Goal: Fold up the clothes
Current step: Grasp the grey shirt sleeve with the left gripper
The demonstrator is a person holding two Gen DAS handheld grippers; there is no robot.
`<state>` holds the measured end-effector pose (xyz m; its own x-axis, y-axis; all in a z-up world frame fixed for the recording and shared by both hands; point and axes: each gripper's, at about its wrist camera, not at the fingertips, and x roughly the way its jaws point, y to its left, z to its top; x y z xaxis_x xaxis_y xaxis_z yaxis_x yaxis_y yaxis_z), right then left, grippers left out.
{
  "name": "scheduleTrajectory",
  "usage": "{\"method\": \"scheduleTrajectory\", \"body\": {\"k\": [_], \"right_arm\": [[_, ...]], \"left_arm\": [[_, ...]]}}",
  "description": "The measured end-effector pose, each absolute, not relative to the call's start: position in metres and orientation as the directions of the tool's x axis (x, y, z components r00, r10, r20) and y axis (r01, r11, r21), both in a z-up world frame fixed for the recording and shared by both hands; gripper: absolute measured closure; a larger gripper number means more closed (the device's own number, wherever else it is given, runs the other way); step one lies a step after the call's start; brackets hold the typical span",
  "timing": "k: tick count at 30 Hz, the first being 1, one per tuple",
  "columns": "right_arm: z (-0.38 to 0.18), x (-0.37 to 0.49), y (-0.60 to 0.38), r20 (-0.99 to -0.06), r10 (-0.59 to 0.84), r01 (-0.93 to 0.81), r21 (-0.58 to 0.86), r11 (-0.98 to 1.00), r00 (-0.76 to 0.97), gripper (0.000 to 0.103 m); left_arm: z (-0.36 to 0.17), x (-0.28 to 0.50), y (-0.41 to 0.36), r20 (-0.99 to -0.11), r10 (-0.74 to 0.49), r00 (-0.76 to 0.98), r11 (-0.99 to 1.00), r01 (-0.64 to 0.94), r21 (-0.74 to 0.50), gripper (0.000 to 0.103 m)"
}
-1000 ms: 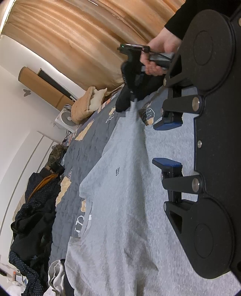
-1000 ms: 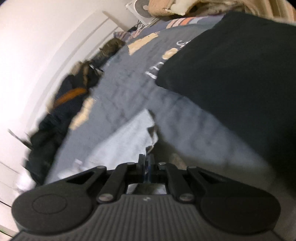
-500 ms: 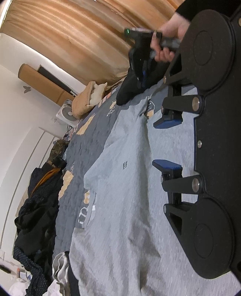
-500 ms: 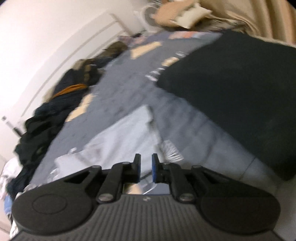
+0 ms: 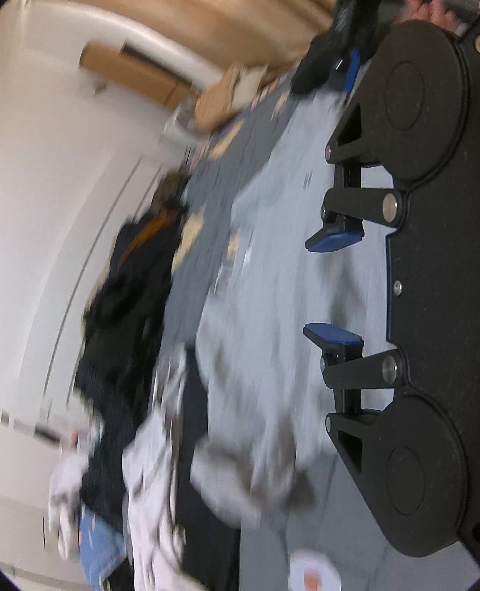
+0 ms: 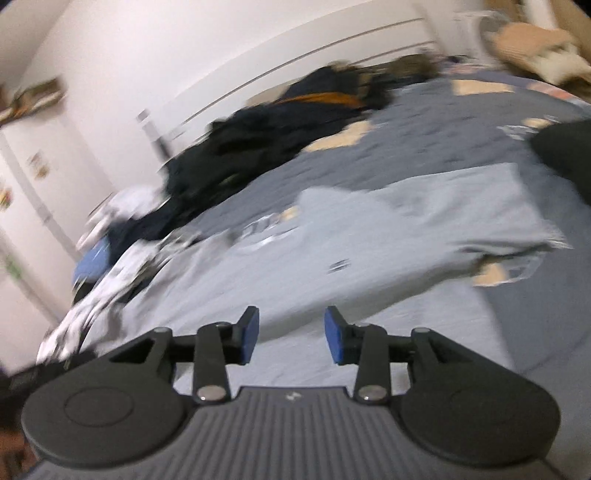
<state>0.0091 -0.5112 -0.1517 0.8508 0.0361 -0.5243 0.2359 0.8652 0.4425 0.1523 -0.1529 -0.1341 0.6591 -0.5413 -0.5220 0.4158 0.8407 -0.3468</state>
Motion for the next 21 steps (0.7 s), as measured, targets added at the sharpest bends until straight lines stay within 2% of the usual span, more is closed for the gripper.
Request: {"method": "scheduleTrajectory", "body": {"k": [5,13,21], "right_arm": [[-0.144,0.022,-0.474,-0.49,0.139,0.099,0.429,0.898,0.861,0.065],[-0.131,0.031,-0.438,-0.431,0.242,-0.026,0.449,0.893,0.869,0.065],[-0.137,0.034,-0.424,-0.445,0.282,-0.065,0.443,0.894,0.85,0.065]], "left_arm": [[-0.134,0.169,-0.115,-0.531,-0.398,0.748,0.916,0.293,-0.274,0.06],[-0.149,0.207,-0.078,-0.563,-0.27,0.781,0.959,0.163,-0.234,0.059],[-0.165,0.253,-0.066,-0.576,-0.305,0.759,0.941,0.148,-0.305,0.059]]}}
